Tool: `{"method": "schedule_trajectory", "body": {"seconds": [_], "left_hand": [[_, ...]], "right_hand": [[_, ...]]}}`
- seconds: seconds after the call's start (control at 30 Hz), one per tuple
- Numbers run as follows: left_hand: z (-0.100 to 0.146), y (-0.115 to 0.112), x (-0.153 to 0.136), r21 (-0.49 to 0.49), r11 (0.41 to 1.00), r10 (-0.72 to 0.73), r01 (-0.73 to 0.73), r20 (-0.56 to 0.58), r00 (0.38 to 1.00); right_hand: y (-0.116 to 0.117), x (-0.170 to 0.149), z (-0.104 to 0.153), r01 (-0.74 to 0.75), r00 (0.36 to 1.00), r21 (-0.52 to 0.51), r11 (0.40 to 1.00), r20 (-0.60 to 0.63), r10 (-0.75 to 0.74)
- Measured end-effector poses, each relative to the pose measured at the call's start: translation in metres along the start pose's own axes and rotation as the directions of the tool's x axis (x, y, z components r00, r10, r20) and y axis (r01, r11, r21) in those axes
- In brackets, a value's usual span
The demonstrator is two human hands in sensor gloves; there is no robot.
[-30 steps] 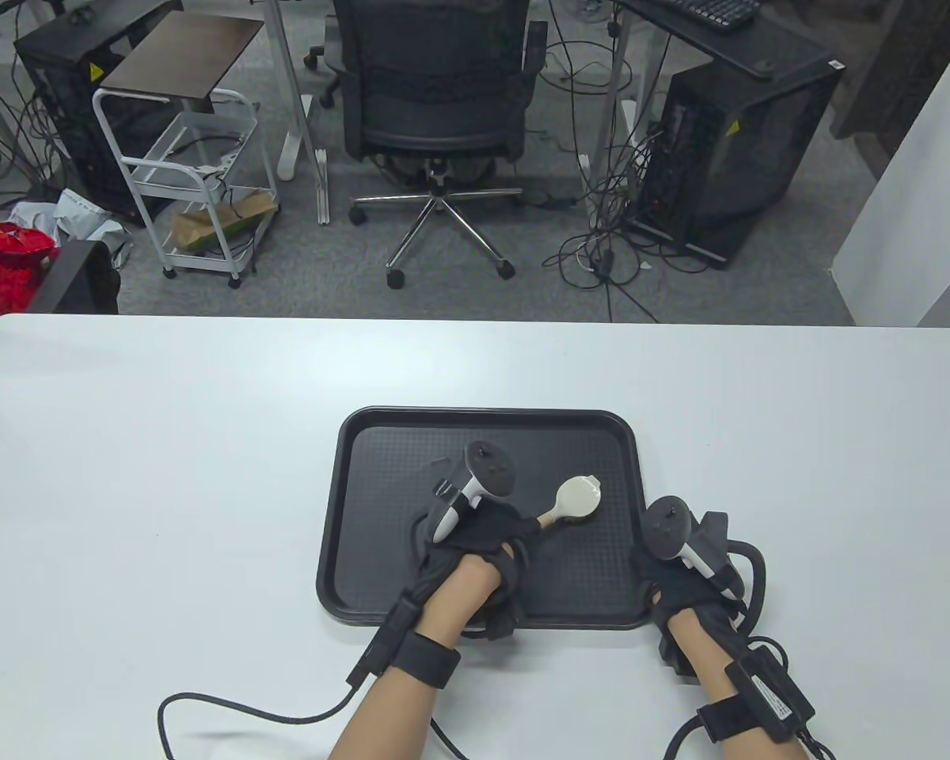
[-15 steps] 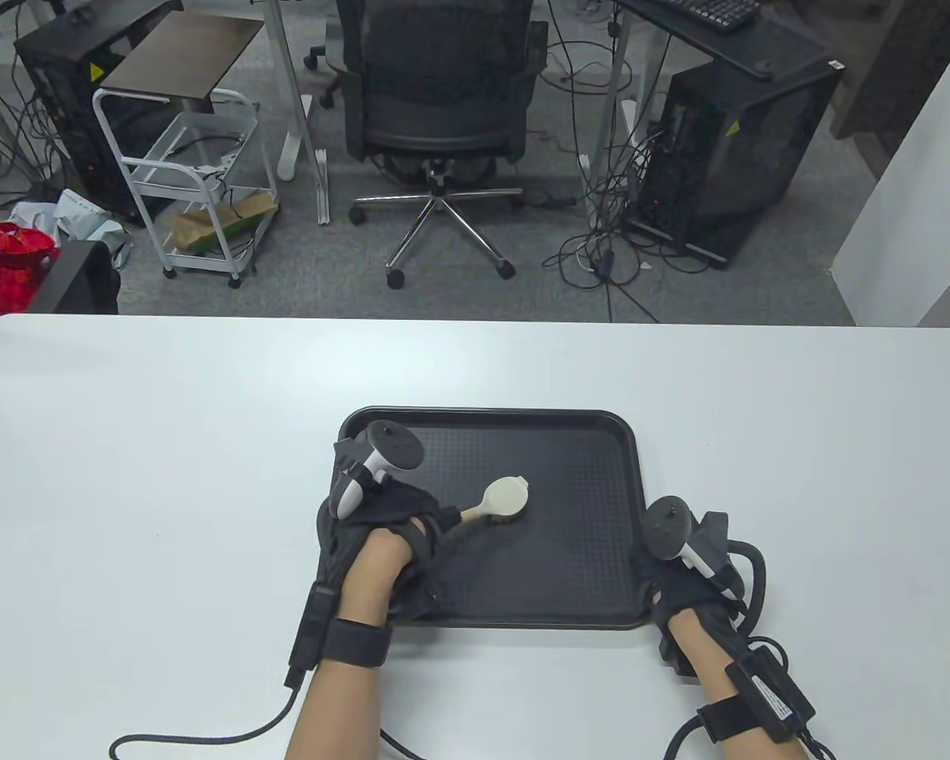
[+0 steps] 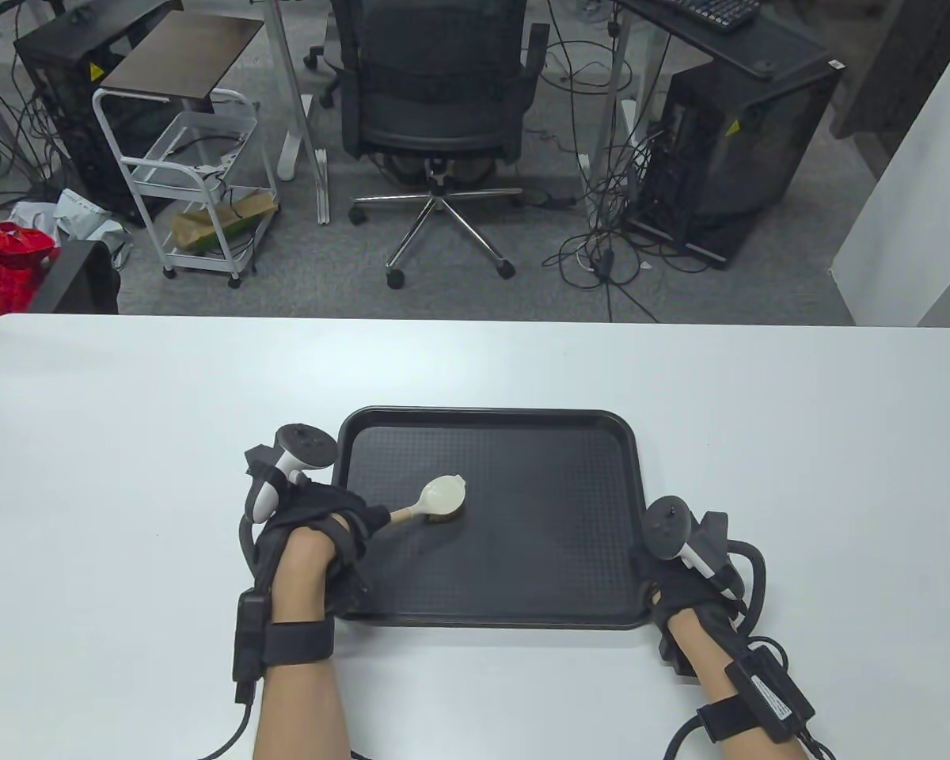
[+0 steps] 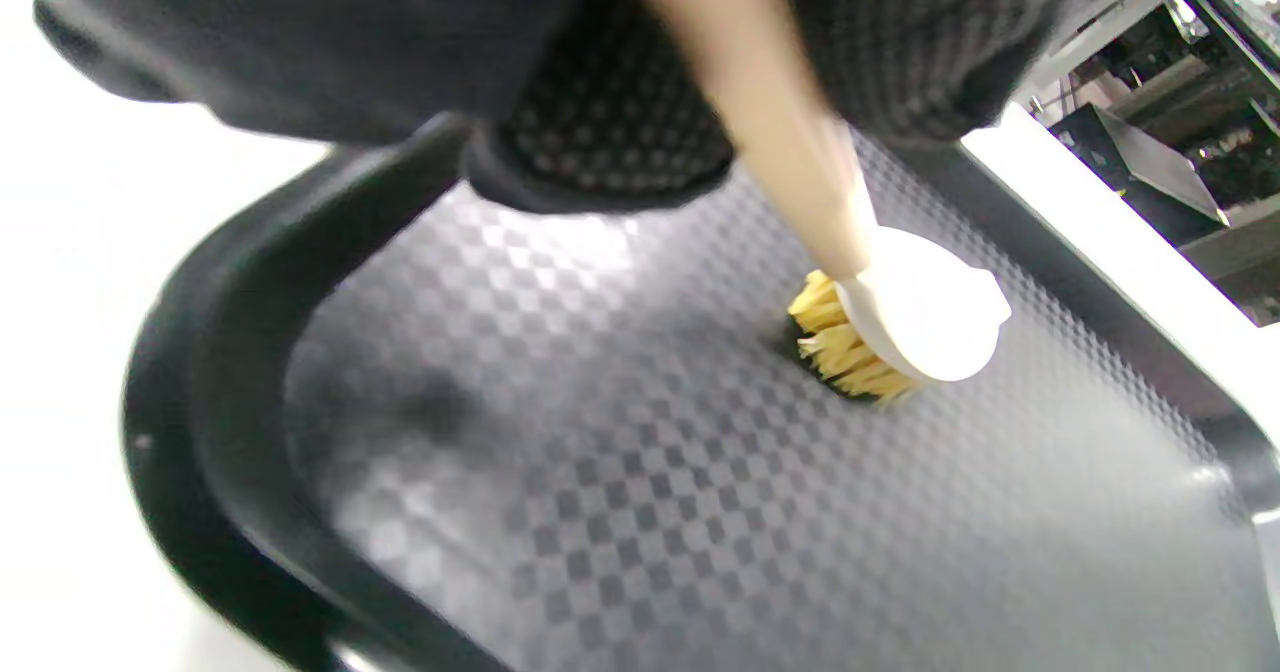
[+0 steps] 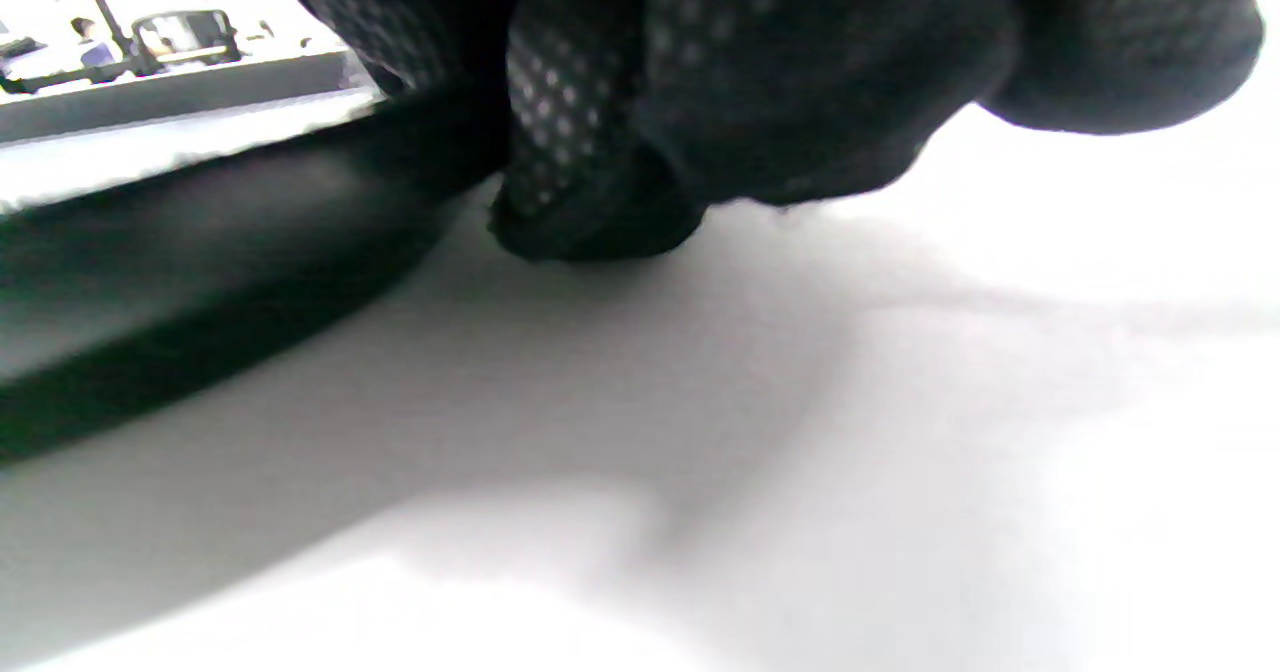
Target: Scrub the tray with pot brush
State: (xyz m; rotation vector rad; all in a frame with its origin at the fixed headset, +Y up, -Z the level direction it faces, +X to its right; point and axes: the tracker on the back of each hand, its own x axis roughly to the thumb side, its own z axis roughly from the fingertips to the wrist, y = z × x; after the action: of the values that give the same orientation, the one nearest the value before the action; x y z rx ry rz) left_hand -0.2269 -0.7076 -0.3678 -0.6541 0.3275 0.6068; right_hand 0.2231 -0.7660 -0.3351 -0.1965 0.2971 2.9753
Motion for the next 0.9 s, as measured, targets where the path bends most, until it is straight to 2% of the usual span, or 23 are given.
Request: {"method": "schedule_trajectory", "body": {"seconds": [0.33,0.67,0.8,0.9], "left_hand": [[0.0,0.024,-0.049,0.034,0.989,0.145,-0.143,-0.046,0.988],[0.014,0.046,-0.079,0.104,0.977,0.196,-0.188,-0.074,0.978],[0.019,0.047,-0.068,0.099,0.972,0.21,-0.211,0.02,0.977],[0.023,0.043,-0.045,0.045,0.969,0.233,-0.242,0.155,0.96]], "right_hand": [[0.0,0.0,0.0,0.0,1.0,0.001,1.0,0.0,0.0],[0.0,0.0,0.0,0.0,1.0,0.0,1.0,-0.001,0.0],[0.0,0.0,0.0,0.0,1.0,0.0,1.0,-0.001,0.0],[0.0,0.0,0.0,0.001,1.0,0.0,1.0,-0.001,-0.001]]}}
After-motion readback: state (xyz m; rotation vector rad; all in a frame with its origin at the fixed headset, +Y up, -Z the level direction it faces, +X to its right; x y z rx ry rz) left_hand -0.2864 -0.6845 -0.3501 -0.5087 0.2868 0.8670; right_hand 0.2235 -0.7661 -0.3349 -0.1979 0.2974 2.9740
